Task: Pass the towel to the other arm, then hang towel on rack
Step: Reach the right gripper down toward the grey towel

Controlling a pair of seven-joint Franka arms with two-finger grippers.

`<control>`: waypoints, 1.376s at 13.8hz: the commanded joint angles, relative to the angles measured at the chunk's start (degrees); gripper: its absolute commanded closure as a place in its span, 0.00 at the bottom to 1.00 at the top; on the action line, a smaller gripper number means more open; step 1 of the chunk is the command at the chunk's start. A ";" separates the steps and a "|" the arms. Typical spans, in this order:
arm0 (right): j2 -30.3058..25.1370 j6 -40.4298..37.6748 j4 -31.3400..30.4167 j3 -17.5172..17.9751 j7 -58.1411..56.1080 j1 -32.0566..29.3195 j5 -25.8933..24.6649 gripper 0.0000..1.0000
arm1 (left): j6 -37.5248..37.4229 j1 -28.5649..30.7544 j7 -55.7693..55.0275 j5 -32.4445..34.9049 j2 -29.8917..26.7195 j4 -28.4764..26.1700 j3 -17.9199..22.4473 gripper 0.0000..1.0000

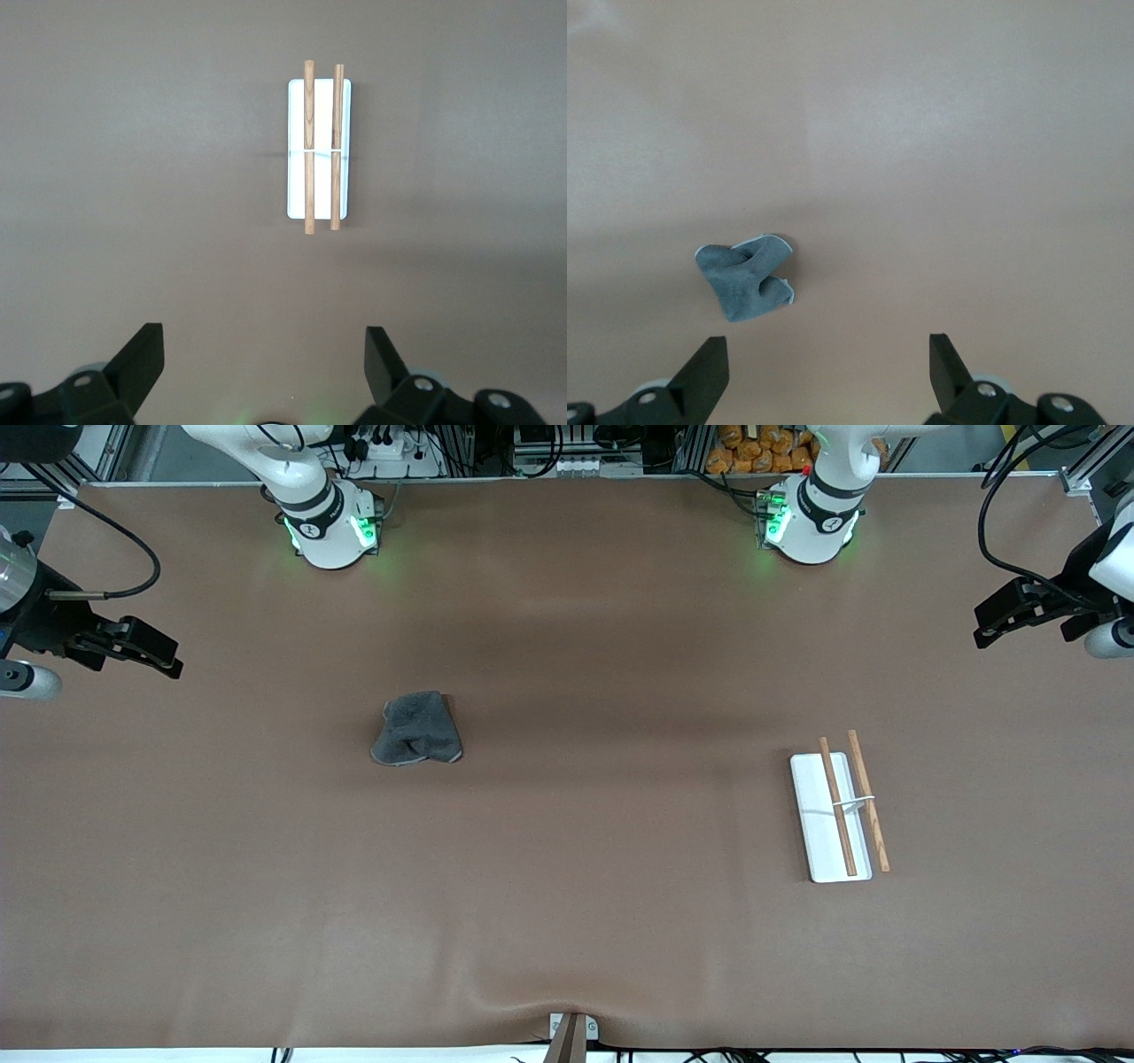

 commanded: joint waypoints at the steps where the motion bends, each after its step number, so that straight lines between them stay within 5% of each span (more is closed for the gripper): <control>1: 0.06 -0.78 1.03 0.16 -0.40 -0.29 -0.56 0.00 | -0.73 0.07 -0.23 -0.82 -1.32 -0.58 -0.15 0.00; 13: 0.67 -3.41 -0.38 0.43 -0.32 0.41 -0.74 0.00 | -1.17 -1.34 0.38 -0.12 -0.96 -0.58 -0.67 0.00; 19: 5.15 -3.42 -1.08 0.34 0.65 0.59 2.32 0.00 | -1.96 -1.25 1.00 -0.64 -0.97 -0.67 -0.85 0.00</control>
